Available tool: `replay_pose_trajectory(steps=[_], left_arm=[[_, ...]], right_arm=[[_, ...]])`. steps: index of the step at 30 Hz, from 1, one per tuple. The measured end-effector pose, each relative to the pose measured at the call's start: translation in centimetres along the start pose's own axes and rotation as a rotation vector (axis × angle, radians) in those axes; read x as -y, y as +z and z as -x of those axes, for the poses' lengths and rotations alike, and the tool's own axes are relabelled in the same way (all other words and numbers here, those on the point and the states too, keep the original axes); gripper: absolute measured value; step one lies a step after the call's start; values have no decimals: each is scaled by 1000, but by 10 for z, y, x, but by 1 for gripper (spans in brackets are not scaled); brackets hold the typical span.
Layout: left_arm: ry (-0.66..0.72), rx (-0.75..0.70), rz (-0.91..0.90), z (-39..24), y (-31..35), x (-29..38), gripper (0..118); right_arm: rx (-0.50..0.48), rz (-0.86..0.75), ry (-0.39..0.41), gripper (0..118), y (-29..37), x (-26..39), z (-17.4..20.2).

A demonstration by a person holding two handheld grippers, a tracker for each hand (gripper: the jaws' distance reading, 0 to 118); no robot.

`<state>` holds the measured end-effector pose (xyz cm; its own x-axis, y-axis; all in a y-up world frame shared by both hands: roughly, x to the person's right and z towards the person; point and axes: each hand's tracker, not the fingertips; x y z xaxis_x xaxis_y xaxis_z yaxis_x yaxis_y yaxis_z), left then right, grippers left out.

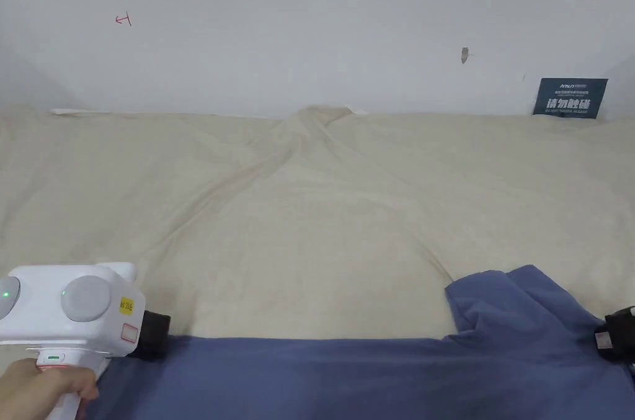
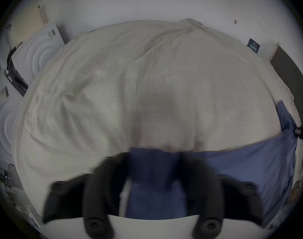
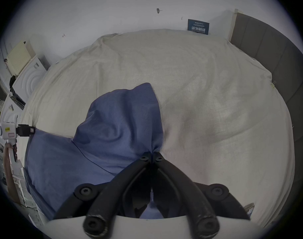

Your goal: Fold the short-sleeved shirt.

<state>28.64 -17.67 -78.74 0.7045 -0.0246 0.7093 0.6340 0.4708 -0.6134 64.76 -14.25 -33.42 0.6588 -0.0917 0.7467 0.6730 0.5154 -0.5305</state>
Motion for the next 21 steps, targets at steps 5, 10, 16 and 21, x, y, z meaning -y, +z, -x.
replay_pose_trajectory(steps=[5,10,16,21], left_arm=[[18,3,-5,3,13,-1,9],[-12,-1,-71,3,59,6,9],[-38,-105,-209,16,140,30,8],[18,-15,-242,35,185,80,3]], right_arm=[[1,-55,-23,0,21,0,2],[-9,-94,13,0,60,4,4],[-8,-171,-8,0,124,31,-2],[-75,-205,-28,0,172,85,-2]])
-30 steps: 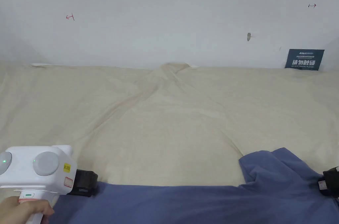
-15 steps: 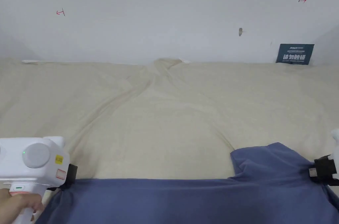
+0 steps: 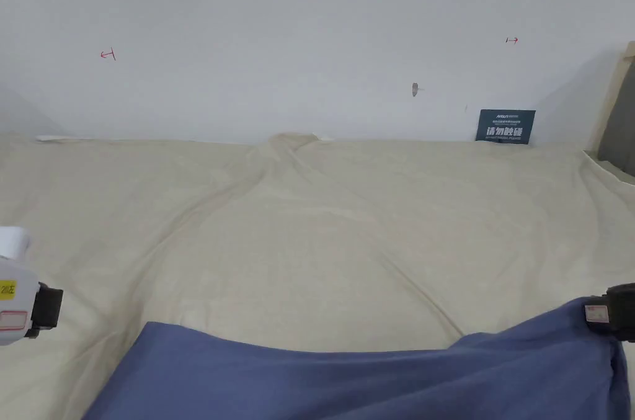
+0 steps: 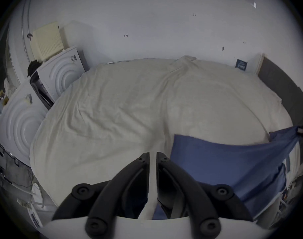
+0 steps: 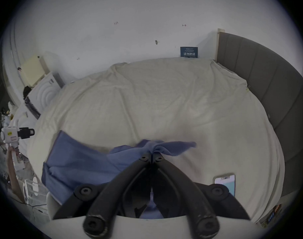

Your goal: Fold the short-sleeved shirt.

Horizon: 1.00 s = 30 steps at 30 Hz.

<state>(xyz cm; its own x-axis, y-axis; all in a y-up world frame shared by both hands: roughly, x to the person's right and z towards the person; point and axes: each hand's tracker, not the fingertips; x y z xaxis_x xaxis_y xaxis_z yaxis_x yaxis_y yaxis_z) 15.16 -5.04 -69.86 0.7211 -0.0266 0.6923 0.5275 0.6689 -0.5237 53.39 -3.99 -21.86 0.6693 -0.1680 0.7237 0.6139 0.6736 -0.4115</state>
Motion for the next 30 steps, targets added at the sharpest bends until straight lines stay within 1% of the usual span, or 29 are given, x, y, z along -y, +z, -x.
replay_pose_trajectory(steps=[1,2,3,4,6,7,9,11,12,15,17,20,21,22,23,24,25,26,28,30], left_arm=[[-9,-22,5,0,4,9,0],[-21,-57,-5,-3,9,19,0],[-49,-58,-3,-6,12,27,0],[-49,-15,17,-6,12,33,0],[-2,41,52,-10,10,41,0],[-12,64,40,-13,12,43,0],[-27,64,36,-21,12,43,0],[-57,74,32,-28,9,37,0],[-55,79,29,-31,5,33,0],[-62,98,32,-37,-20,16,0],[-78,109,56,-47,-36,8,0],[-116,139,86,-55,-69,-5,0],[-119,137,102,-57,-84,-11,10],[-113,164,126,-58,-97,-15,36],[-95,166,164,-60,-112,-19,90],[-110,147,213,-62,-131,-22,117],[-110,122,201,-65,-139,-22,116],[-110,147,191,-67,-152,-28,114],[-110,137,240,-71,-176,-34,114],[-115,136,248,-73,-189,-33,114]], right_arm=[[-3,4,16,0,8,10,3],[2,8,36,0,12,18,7],[7,24,67,0,13,26,10],[5,36,88,0,14,32,12],[16,48,70,0,7,38,13],[14,53,58,0,0,38,11],[-16,49,25,0,-5,39,9],[-6,46,11,0,-11,36,10],[-3,48,21,0,-13,34,10],[-2,48,23,0,-19,31,8],[-5,49,1,0,-21,29,5],[1,45,-12,0,-24,27,0],[5,47,-12,0,-27,26,-2],[6,49,-11,0,-29,26,-4],[14,55,-23,0,-29,27,-4],[15,60,-30,0,-32,27,-6],[11,60,-32,0,-34,27,-8],[16,66,-42,0,-36,27,-9],[20,70,-42,0,-40,28,-11],[32,86,-49,0,-45,28,-13]])
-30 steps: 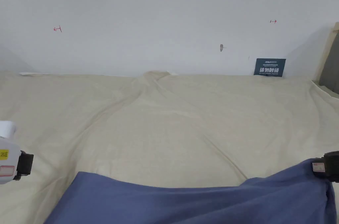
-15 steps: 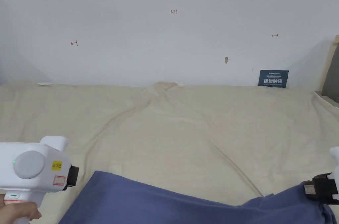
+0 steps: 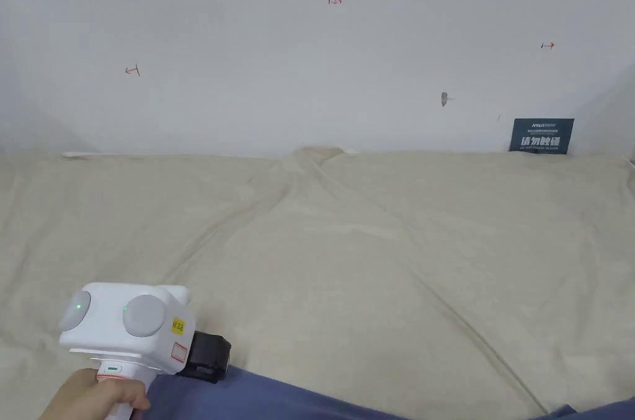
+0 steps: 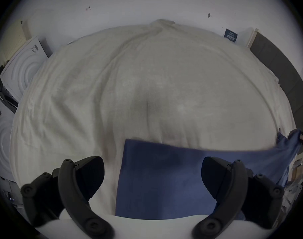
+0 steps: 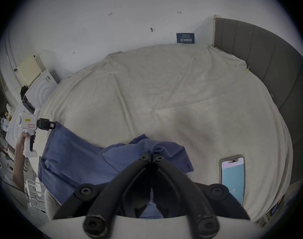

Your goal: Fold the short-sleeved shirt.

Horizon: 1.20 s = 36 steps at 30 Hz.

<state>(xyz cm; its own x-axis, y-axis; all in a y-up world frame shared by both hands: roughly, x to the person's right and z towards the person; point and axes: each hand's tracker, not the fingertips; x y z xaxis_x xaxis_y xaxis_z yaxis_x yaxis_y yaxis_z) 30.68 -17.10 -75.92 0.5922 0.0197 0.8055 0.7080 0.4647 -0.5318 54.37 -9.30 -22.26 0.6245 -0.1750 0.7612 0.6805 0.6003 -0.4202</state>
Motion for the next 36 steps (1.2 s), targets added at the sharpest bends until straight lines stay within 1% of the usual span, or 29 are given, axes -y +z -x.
replay_pose_trajectory(steps=[1,2,3,5,6,7,9,10,11,12,14,16,17,18,20,21,24,28,32,33,35,36], left_arm=[[-2,5,19,1,-9,-3,113],[5,-8,46,0,-15,-4,104],[4,-18,63,1,-19,-1,93],[-9,-14,53,-2,-22,6,91],[-15,-21,37,-3,-17,6,84],[-14,-23,30,-3,-12,7,71],[-33,-37,-21,-5,-2,5,5],[-53,-53,-41,-9,2,4,5],[-82,-106,-28,-8,4,3,5],[-47,-41,-4,-6,5,4,5],[-35,-35,-15,-4,14,5,5],[12,6,-23,3,28,7,5],[41,10,-47,6,37,8,5],[41,0,-62,8,48,10,5],[-3,-44,-97,13,72,12,5],[-4,-54,-115,15,87,15,5],[15,-18,-187,24,135,31,5],[17,18,-257,27,193,76,5],[-13,-3,-256,18,221,139,5],[-26,-6,-237,16,218,160,5],[-1,-11,-200,14,214,199,5],[21,10,-172,14,210,219,5]], right_arm=[[0,2,2,0,-2,-1,-1],[3,8,-2,0,-4,-1,-1],[7,13,-3,0,-6,-1,0],[5,18,3,0,-11,-2,-2],[8,20,2,0,-13,-3,-2],[6,21,1,0,-15,-3,-3],[6,24,-9,0,-18,-3,-3],[-2,24,-8,0,-18,-3,-3],[-14,22,-16,0,-18,-4,-2],[-29,24,-24,0,-18,-4,-1],[-22,20,-14,0,-17,-7,3],[-13,13,10,0,-13,-12,7],[-17,10,10,0,-10,-14,8],[-32,1,15,0,-6,-16,9],[-42,-17,23,0,3,-19,13],[-41,-29,33,0,8,-20,14],[-53,-63,19,0,26,-18,13],[-65,-90,4,0,51,5,9],[-79,-72,-2,0,68,43,1],[-83,-56,-12,0,72,60,-2],[-89,-28,-21,0,73,88,-7],[-77,0,-31,0,72,102,-9]])
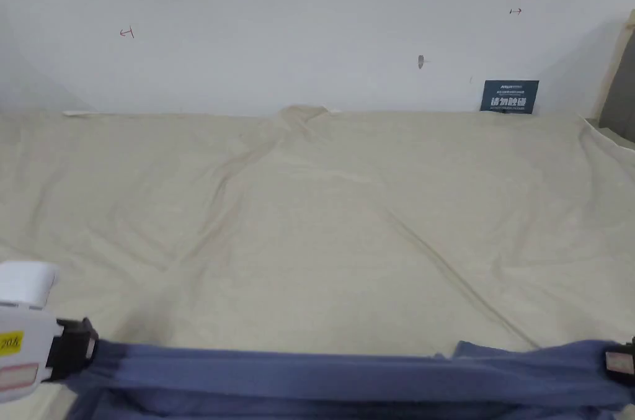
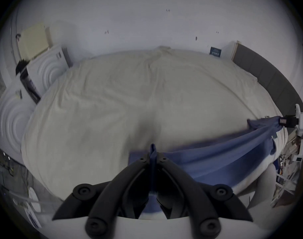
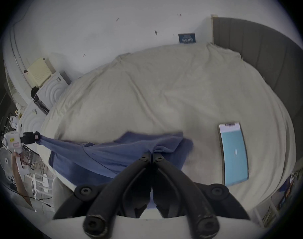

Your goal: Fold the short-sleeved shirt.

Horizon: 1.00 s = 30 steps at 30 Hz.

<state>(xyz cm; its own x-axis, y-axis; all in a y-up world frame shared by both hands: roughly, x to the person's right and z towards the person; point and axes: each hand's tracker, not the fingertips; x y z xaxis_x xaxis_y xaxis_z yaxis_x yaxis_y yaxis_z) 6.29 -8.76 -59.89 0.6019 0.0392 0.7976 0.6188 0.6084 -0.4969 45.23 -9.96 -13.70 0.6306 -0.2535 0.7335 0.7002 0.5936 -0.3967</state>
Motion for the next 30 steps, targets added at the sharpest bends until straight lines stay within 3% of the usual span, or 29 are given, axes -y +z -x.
replay_pose_trajectory(steps=[2,6,9,10,11,12,13,14,15,16,19,22,24,25,26,27,28,30], left_arm=[[34,4,60,-1,-7,32,5],[85,18,143,2,-26,78,5],[111,49,140,4,-30,90,5],[114,49,131,5,-31,91,6],[120,42,114,5,-29,90,11],[135,9,95,4,-27,88,22],[151,-41,52,2,-21,88,46],[149,-25,18,3,-16,88,87],[147,12,-7,14,-13,86,111],[185,60,-46,18,-7,86,118],[319,184,-95,25,18,83,118],[318,185,-80,26,31,87,118],[271,132,-83,26,38,94,113],[271,108,-84,25,39,98,101],[268,109,-86,25,41,101,62],[298,120,-145,30,44,110,17],[351,156,-167,36,42,115,0],[430,202,-143,50,39,128,0]], right_arm=[[-1,61,7,0,-6,25,-6],[14,131,-58,0,-20,65,-17],[22,121,-77,0,-26,79,-25],[19,113,-75,1,-26,80,-25],[22,103,-77,11,-24,80,-24],[28,99,-75,28,-21,78,-22],[35,93,-64,50,-18,76,-18],[72,80,-42,79,-15,75,-15],[115,62,-3,89,-10,74,-11],[163,26,38,89,-1,73,-6],[191,-50,134,89,24,68,21],[152,-131,183,88,45,68,51],[59,-175,175,78,51,69,71],[17,-195,164,61,52,71,81],[-22,-213,164,20,50,73,89],[-52,-217,150,0,46,76,101],[-51,-210,133,0,38,78,111],[-123,-138,168,0,25,82,134]])
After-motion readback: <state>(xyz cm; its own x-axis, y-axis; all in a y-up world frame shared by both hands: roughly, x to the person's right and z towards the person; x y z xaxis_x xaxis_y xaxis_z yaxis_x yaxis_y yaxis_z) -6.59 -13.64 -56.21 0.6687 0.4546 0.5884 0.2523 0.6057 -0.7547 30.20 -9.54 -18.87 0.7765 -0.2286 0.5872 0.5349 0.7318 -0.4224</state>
